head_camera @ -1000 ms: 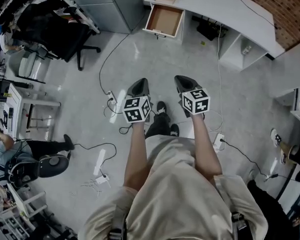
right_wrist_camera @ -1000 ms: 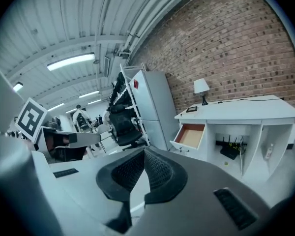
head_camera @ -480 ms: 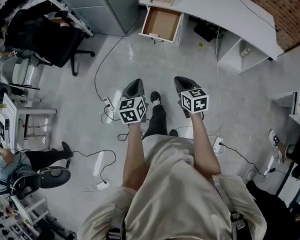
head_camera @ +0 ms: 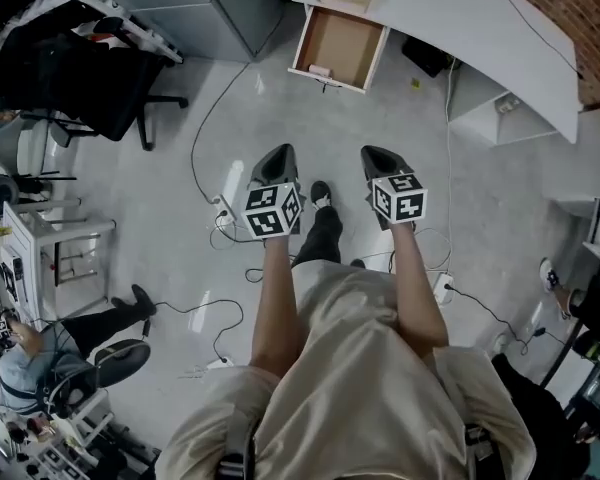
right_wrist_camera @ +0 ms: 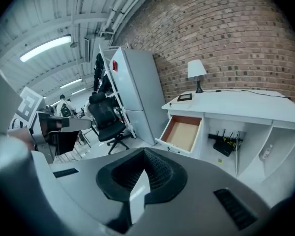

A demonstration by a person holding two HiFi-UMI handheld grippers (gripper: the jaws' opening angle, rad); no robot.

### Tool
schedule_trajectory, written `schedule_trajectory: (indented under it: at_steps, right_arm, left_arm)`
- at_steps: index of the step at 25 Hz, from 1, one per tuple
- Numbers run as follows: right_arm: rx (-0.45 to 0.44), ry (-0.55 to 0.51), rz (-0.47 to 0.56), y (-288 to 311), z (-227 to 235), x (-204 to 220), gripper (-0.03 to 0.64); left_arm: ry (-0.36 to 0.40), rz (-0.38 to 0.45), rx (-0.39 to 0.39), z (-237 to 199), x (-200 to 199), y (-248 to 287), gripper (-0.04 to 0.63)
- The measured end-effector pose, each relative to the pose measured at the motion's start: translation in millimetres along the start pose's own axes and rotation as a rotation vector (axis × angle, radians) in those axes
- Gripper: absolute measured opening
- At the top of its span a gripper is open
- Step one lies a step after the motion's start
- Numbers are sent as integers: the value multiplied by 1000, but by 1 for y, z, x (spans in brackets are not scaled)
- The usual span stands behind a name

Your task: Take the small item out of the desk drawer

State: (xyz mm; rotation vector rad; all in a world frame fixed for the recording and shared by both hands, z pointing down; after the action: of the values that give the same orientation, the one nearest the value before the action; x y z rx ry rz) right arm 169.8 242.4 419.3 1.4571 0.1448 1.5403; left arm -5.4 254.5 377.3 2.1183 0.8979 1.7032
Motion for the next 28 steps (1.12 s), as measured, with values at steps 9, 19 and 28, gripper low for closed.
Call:
schedule_trajectory:
  at_steps: [9,19,28]
  right_arm:
    - [-130,162,56,63,13,-63,25]
    - [-160,128,17,123,48,-113,25]
    - [-125,13,-34,155,79,-158,26]
  left_arm:
    - [4,-16,33,-42,-56,70,16]
    - [33,-19,50,-84,-106,140,17]
    - [49,-43,104,-84,-127,171,16]
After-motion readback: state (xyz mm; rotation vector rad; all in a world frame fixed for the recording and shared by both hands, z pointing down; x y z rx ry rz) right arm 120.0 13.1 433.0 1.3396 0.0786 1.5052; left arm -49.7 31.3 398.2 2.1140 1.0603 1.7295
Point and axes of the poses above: the fingertips, and each gripper's own axes: y forward along the fingers, z to its right, x out of its underside, the point moved 1 cm from there along -y, backward along the fingers, and after that the axes turned 8 degrees about -z, right-handed, at the moved point
